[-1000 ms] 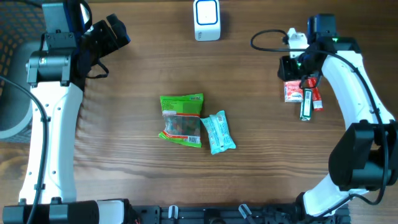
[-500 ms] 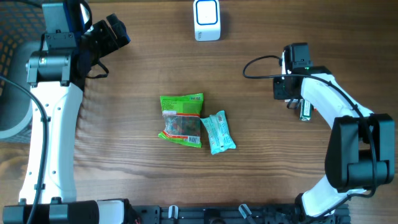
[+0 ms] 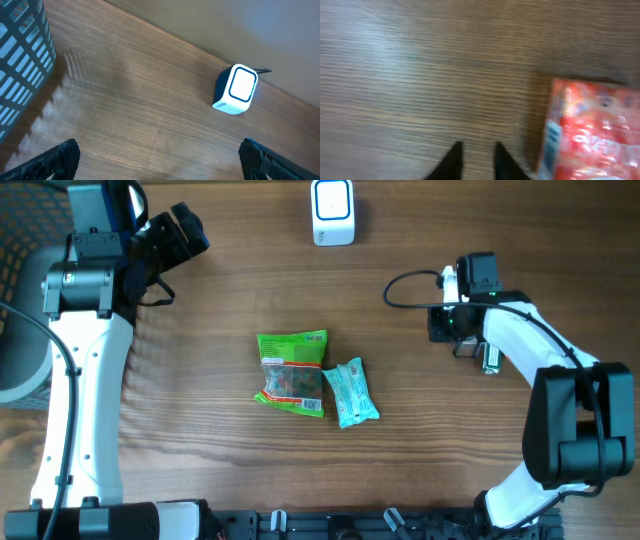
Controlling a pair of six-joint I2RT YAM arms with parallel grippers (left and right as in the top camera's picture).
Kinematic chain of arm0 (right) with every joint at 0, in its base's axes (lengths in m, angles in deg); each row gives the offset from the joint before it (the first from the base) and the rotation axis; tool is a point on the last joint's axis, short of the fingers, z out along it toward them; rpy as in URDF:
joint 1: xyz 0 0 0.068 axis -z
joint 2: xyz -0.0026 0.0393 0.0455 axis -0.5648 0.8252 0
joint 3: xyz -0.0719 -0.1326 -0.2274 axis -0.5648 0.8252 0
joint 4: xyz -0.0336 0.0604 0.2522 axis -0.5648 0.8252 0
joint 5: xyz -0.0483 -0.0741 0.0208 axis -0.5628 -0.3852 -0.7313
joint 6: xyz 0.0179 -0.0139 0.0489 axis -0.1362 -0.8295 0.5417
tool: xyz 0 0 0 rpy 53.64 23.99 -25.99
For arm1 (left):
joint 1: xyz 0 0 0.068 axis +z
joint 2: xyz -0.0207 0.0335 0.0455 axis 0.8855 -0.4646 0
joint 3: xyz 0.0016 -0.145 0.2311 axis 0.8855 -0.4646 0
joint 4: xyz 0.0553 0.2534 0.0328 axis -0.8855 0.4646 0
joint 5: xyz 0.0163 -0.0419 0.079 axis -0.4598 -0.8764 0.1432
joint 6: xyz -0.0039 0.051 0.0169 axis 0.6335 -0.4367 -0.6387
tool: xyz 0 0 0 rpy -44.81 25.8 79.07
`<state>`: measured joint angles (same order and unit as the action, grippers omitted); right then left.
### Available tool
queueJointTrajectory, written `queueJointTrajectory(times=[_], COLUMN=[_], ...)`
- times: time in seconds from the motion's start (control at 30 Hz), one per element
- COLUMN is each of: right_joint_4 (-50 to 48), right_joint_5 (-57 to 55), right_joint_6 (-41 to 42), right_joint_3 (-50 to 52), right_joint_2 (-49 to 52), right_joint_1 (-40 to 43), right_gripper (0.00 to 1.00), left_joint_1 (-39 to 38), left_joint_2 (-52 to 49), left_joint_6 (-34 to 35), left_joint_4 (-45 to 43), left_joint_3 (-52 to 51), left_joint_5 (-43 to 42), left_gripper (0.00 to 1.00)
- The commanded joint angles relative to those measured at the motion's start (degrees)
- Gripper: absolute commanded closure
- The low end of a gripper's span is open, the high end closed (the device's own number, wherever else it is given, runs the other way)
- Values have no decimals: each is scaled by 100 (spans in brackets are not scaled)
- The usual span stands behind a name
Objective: Scan the item barcode
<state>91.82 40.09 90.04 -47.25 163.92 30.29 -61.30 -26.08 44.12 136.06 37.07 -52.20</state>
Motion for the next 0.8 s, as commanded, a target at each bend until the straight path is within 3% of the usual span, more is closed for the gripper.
queueJointTrajectory(times=[0.0,0.17,0.27,0.3,0.4,0.47,0.6,0.77], right_joint_4=[-50,-79,490,785,1412,1757,1961,1316], right_joint_5=[-1202,-1329,533,1158,2041,2081,2024,999], right_joint_6=[-68,-68,-415,-608,-1123,-953,-782,361], right_joint_3=[111,92,-269,-424,-573,-570,-481,59], right_joint_2=[22,20,-192,-339,-927,-1484,-1591,-1300], right_joint_1=[9,9,-31,-98,-509,-1123,-2122,-2889], right_gripper=[72,73,73,80,82,69,59,58], left_joint_1=[-7,-7,-7,-7,-7,-7,-7,-7], left_joint_2=[-15,-15,-15,-15,-15,-15,-15,-15], left_joint_6=[-70,-70,-70,-70,-70,-70,-70,-70], left_joint_4=[-9,-9,-9,-9,-9,-9,-9,-9], left_joint_3=[7,7,7,7,7,7,7,7], left_joint_5=[57,57,57,57,57,57,57,57], left_gripper=[0,0,0,0,0,0,0,0])
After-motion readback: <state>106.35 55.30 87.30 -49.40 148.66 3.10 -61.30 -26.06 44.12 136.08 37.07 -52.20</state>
